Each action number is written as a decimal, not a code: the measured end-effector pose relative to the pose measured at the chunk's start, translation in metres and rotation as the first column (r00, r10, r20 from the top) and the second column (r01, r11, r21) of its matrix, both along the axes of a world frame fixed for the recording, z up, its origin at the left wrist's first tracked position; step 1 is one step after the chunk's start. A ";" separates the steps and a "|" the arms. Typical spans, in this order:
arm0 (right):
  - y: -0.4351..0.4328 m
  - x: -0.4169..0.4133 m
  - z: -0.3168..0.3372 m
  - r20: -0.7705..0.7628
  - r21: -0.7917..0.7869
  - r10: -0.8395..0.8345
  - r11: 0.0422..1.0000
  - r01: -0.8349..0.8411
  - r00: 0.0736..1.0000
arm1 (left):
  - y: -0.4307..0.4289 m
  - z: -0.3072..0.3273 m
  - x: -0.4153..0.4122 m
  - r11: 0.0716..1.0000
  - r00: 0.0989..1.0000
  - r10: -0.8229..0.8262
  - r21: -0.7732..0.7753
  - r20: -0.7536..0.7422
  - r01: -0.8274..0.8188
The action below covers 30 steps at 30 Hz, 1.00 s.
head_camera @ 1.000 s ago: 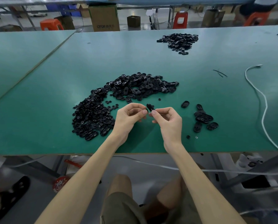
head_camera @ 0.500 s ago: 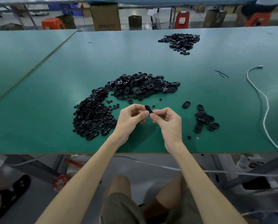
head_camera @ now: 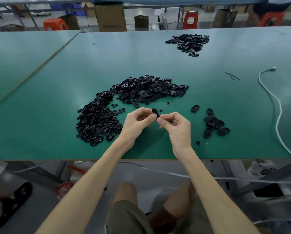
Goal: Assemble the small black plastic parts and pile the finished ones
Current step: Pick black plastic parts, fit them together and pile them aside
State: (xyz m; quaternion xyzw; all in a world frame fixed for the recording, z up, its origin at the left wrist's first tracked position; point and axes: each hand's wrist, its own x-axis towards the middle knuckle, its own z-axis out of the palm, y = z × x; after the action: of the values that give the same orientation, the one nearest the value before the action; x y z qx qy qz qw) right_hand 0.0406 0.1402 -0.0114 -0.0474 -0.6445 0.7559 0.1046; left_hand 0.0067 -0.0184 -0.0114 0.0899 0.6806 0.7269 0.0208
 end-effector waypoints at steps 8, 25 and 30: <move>-0.003 0.002 0.003 0.000 -0.029 0.035 0.999 -0.035 0.999 | -0.003 0.001 0.001 0.997 0.997 -0.076 0.004 -0.023 0.076; -0.003 0.002 0.005 -0.007 -0.027 0.067 0.997 -0.067 0.998 | -0.008 0.000 -0.001 0.988 0.996 -0.092 0.126 0.006 0.091; -0.004 0.002 0.003 -0.008 -0.016 0.064 0.998 -0.065 0.998 | -0.008 0.000 0.000 0.989 0.995 -0.104 0.103 -0.011 0.104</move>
State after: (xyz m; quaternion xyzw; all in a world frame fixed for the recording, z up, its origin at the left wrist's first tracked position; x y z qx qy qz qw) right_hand 0.0428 0.1363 -0.0083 -0.0244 -0.6393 0.7641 0.0823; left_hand 0.0063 -0.0263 -0.0117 0.1282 0.6364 0.7588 0.0520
